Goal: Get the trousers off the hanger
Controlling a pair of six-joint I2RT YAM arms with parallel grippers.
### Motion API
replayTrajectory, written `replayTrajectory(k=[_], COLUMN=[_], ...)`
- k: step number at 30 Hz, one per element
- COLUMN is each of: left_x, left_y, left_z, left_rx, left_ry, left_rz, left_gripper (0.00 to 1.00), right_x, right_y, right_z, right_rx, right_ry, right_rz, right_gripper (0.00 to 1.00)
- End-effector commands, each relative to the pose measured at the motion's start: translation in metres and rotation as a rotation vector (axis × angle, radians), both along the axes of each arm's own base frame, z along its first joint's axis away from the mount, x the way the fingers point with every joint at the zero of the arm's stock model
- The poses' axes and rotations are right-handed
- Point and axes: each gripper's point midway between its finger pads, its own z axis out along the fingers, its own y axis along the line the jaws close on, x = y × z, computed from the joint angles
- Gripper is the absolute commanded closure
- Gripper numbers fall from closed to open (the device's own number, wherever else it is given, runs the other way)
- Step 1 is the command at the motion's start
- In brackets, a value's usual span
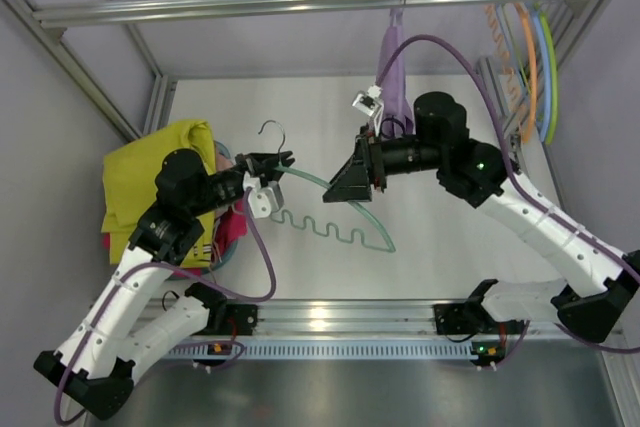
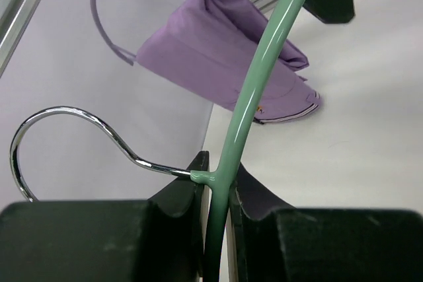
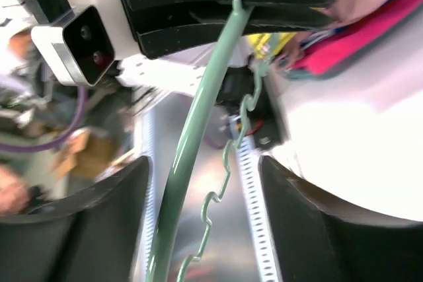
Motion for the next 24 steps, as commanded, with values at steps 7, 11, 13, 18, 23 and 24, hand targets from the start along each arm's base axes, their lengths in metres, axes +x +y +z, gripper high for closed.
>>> replayTrajectory(k=[7, 11, 13, 18, 23, 24], left_x=[0.029, 0.036, 0.038, 0.036, 0.027, 0.025], left_y=[0.013, 0.014, 0.013, 0.011, 0.007, 0.006], left_z=[0.04, 0.041, 0.044, 0.049, 0.052, 0.051], left_rx=[-0.04, -0.029, -0.031, -0.04, -0.049, -0.05], left_ry=[-0.108, -0.113, -0.122, -0.132, -0.149, -0.148], left_rz=[0.148, 0.177, 0.185, 0.181, 0.136, 0.126], left_gripper=[1.0, 1.0, 1.0, 1.0, 1.0, 1.0], right_x=[0.016, 0.018, 0.019, 0.018, 0.017, 0.018], right_y=[-0.058, -0.061, -0.062, -0.058, -0.059, -0.059], right_z=[0.0, -0.01, -0.021, -0.033, -0.021, -0.019], right_rx=[-0.136, -0.163, -0.19, -0.203, -0.168, -0.165], right_ry=[-0.35, -0.341, -0.332, -0.295, -0.291, -0.285], right_rz=[-0.209, -0.223, -0.226, -0.196, -0.174, -0.169], right_gripper=[0.01, 0.01, 0.05, 0.36, 0.97, 1.0])
